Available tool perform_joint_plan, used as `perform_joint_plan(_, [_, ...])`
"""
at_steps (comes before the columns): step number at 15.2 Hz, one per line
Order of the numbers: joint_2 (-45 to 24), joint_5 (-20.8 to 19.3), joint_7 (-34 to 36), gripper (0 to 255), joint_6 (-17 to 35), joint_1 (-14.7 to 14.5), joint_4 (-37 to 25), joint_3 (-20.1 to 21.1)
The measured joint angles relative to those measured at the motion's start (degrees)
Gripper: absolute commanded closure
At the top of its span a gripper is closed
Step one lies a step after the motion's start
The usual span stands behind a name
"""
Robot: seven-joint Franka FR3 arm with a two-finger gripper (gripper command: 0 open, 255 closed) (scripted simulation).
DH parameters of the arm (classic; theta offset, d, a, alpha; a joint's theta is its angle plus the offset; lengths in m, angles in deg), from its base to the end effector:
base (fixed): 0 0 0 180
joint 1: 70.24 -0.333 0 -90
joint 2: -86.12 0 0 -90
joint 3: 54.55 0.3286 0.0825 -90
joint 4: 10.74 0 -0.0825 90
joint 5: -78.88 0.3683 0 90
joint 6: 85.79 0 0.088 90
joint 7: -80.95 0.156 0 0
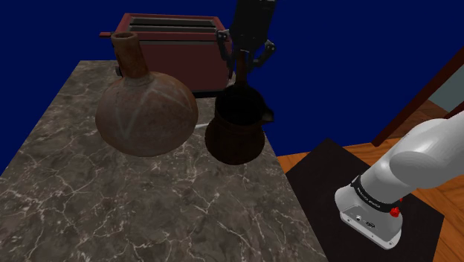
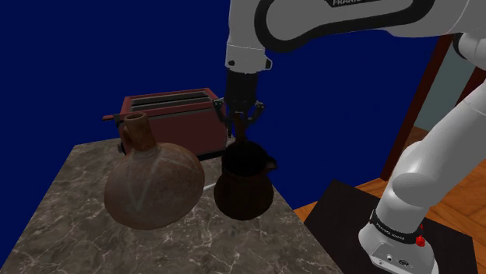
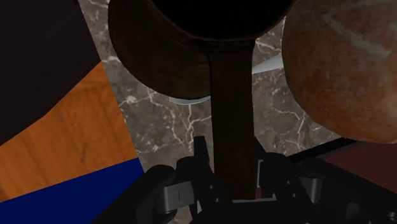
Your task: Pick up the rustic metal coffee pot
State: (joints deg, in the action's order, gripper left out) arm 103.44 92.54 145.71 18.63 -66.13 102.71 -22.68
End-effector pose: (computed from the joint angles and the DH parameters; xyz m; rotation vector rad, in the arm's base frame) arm 0.3966 0.2712 0.5479 -2.8282 1.0418 -0.0276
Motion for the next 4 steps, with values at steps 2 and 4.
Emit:
perform_joint_plan(2, [-0.07,-0.13,0.22,255,-1.39,0.05,-1.46,-0.09])
perform_joint_plan(4, [-0.52,-0.43,0.49,255,-2.71,0.18,-3.22,-0.09])
